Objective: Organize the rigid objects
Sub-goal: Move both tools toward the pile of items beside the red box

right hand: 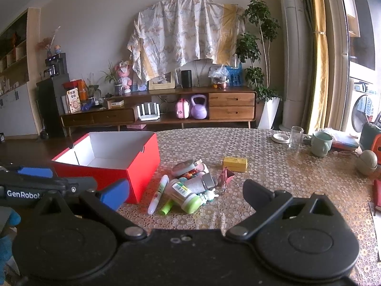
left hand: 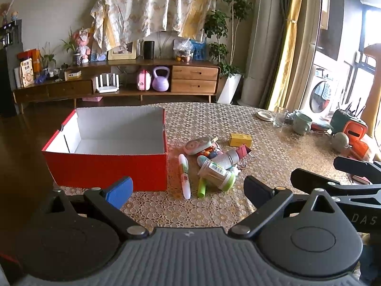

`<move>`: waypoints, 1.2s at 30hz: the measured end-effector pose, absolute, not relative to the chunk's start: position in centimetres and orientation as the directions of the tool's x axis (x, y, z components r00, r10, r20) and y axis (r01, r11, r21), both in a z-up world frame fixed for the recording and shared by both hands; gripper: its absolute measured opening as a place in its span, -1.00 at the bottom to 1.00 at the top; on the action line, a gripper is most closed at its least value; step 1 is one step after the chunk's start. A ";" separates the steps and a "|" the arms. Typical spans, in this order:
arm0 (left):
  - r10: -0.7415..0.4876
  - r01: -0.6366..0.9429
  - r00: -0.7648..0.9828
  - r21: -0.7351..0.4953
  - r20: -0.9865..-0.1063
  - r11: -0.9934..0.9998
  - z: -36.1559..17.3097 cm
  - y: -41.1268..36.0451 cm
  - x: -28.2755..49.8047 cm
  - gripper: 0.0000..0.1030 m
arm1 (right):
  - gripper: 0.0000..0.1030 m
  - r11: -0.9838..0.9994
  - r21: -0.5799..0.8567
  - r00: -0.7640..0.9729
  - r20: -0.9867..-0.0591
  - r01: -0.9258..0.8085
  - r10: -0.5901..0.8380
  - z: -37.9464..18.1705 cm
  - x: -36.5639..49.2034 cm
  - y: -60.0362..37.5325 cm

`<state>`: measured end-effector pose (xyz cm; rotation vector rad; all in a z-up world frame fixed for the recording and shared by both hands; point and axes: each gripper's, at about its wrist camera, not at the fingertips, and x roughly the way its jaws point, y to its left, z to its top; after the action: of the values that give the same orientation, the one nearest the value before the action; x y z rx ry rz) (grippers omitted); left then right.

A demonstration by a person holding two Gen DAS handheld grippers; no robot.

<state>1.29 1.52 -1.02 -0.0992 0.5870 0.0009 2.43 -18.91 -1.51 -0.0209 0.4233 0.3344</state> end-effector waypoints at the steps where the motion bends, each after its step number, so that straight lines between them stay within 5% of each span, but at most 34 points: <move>1: -0.032 -0.029 0.831 -0.100 -0.556 0.995 -1.1 1.6 1.3 0.94 | 0.98 0.945 0.050 0.857 -0.406 -0.325 0.316 -1.6 2.5 -18.9; 15: -0.038 -0.046 0.817 -0.131 -0.575 0.990 -1.8 2.1 2.2 0.94 | 0.98 0.904 0.020 0.828 -0.393 -0.427 0.400 -1.8 3.0 -18.0; 32: 0.003 -0.042 0.804 -0.051 -0.594 0.998 -5.3 3.2 7.3 0.94 | 0.84 0.875 0.030 0.750 -0.502 -0.483 0.432 -4.0 9.3 -18.3; 36: 0.023 -0.040 0.792 -0.014 -0.610 0.999 -7.4 2.7 9.0 0.94 | 0.68 0.872 -0.003 0.723 -0.561 -0.489 0.404 -5.7 12.1 -17.9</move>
<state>9.00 2.69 -7.40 -0.0271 0.6556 0.0338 12.08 -17.89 -5.66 -0.1547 0.5816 0.4952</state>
